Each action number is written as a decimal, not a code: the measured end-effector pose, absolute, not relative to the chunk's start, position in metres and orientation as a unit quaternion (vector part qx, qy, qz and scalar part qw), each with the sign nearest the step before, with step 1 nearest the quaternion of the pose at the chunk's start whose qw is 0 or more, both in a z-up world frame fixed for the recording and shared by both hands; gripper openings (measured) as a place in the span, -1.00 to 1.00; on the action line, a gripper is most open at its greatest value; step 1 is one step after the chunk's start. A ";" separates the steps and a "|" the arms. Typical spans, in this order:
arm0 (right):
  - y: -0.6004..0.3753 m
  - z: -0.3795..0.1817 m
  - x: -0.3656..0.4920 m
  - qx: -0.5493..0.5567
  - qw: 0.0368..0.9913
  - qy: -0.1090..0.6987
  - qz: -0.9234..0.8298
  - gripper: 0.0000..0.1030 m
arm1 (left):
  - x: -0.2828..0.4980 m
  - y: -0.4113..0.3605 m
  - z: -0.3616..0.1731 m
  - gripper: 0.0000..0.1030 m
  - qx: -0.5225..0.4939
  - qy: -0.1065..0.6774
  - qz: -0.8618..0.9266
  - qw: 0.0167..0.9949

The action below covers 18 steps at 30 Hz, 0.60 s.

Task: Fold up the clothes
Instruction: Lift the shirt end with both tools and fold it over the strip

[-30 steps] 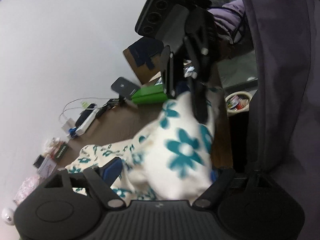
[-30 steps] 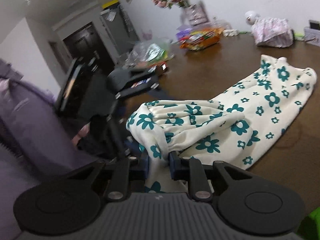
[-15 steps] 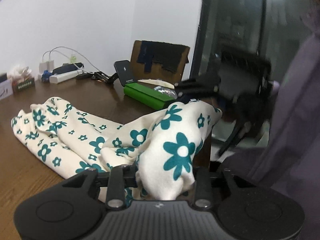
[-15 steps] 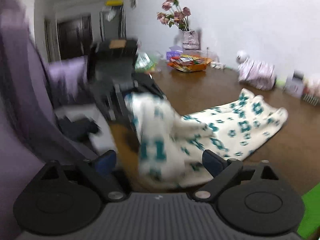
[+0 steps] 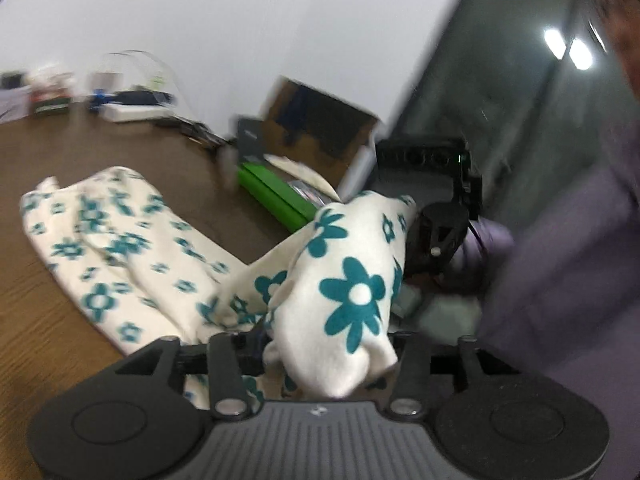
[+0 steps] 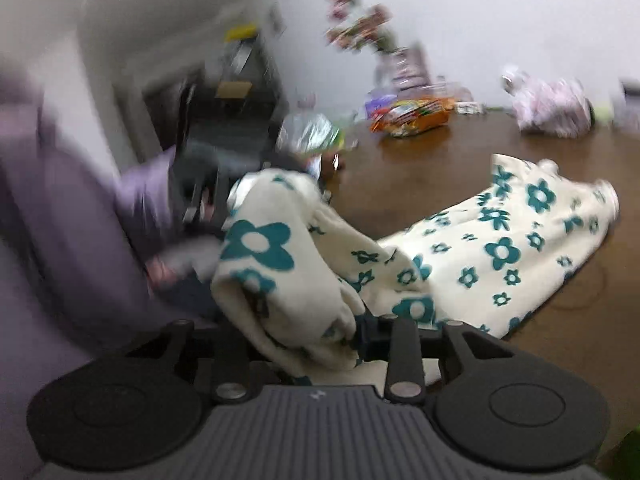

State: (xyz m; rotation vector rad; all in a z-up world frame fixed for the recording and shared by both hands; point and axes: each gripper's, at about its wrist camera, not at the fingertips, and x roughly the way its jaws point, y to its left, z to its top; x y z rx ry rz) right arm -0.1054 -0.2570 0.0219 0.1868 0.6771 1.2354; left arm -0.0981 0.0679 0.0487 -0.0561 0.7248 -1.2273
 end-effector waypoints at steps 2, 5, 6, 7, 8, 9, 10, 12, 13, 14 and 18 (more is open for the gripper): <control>-0.269 0.020 -0.080 0.175 0.750 0.336 0.542 -0.36 | -0.084 0.075 0.046 0.23 -0.071 0.326 -0.526 0.782; -0.275 0.020 -0.066 0.214 0.759 0.336 0.515 -0.38 | -0.060 0.084 0.036 0.45 -0.147 0.335 -0.453 0.813; -0.275 0.019 -0.064 0.218 0.766 0.336 0.503 -0.40 | -0.054 0.085 0.032 0.44 -0.165 0.345 -0.437 0.814; -0.276 0.018 -0.063 0.220 0.773 0.337 0.491 -0.46 | -0.048 0.086 0.028 0.43 -0.186 0.350 -0.417 0.818; -0.276 0.016 -0.063 0.225 0.777 0.339 0.480 -0.49 | -0.046 0.086 0.025 0.40 -0.197 0.352 -0.404 0.821; -0.277 0.013 -0.062 0.232 0.782 0.341 0.468 -0.49 | -0.043 0.086 0.023 0.39 -0.207 0.353 -0.391 0.824; -0.277 0.010 -0.063 0.240 0.783 0.344 0.459 -0.50 | -0.043 0.085 0.022 0.39 -0.211 0.355 -0.389 0.823; -0.277 0.002 -0.064 0.261 0.781 0.354 0.444 -0.55 | -0.045 0.080 0.020 0.39 -0.208 0.357 -0.386 0.825; -0.276 0.000 -0.066 0.266 0.780 0.360 0.437 -0.55 | -0.046 0.077 0.019 0.38 -0.206 0.357 -0.384 0.826; -0.275 -0.002 -0.068 0.270 0.780 0.366 0.431 -0.55 | -0.047 0.075 0.018 0.28 -0.204 0.358 -0.382 0.827; -0.275 -0.005 -0.076 0.253 0.796 0.378 0.399 -0.40 | -0.058 0.065 0.019 -0.01 -0.174 0.361 -0.367 0.839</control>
